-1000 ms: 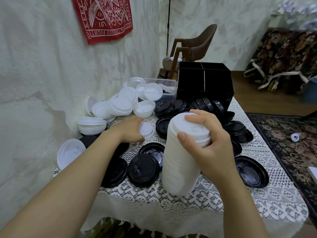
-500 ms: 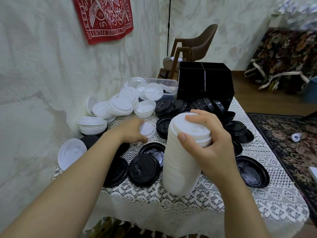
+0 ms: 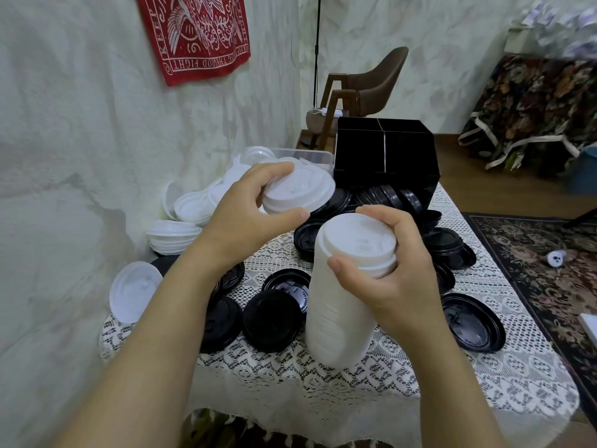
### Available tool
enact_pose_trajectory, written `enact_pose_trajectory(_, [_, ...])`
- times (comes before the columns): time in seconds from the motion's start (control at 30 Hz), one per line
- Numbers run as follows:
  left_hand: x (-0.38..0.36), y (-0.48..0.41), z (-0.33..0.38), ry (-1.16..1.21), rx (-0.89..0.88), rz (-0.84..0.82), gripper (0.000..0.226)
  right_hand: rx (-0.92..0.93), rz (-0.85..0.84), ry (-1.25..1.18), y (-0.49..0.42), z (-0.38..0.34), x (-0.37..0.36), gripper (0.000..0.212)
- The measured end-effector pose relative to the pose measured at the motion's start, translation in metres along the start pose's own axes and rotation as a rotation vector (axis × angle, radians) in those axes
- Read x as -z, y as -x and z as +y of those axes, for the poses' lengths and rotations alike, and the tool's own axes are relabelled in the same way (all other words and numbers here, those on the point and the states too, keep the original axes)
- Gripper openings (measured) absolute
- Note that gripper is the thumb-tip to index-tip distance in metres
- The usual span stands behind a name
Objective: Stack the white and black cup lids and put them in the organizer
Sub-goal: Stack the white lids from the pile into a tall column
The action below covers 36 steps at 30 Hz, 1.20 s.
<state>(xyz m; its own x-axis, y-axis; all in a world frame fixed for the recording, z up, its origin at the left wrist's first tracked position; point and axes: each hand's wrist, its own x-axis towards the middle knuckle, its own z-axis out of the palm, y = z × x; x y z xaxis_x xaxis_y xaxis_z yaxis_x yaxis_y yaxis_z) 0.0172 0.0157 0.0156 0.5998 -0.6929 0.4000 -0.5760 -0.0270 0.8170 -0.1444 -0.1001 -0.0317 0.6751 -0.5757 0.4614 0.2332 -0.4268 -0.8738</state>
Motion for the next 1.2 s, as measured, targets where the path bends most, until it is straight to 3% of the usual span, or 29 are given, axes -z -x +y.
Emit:
enact_pose_trajectory(0.17, [-0.019,0.022,0.024,0.194,-0.049,-0.104,0.066,-0.011,-0.025,-0.083,0.0,-0.001,0.001,0.078])
enact_pose_trajectory(0.3, [-0.038,0.031,0.022,0.11,-0.08,-0.155,0.066,-0.047,-0.098,-0.148,0.0,0.0,0.008,0.096])
enact_pose_trajectory(0.43, [-0.044,0.034,0.02,0.074,-0.089,-0.165,0.068,-0.073,-0.159,-0.155,0.0,-0.001,0.012,0.102])
enact_pose_trajectory(0.67, [-0.047,0.035,0.016,0.077,-0.076,-0.206,0.065,-0.02,-0.275,-0.211,0.001,0.004,0.024,0.083])
enact_pose_trajectory(0.93, [-0.053,0.038,0.02,0.151,-0.066,-0.24,0.058,0.042,-0.061,-0.155,-0.004,0.001,0.01,0.05])
enact_pose_trajectory(1.07, [-0.054,0.041,0.013,0.263,-0.007,-0.278,0.072,0.045,-0.012,-0.204,-0.002,0.003,0.006,0.056])
enact_pose_trajectory(1.2, [-0.056,0.042,0.007,0.385,0.029,-0.274,0.066,0.057,-0.008,-0.247,0.001,0.005,0.003,0.042])
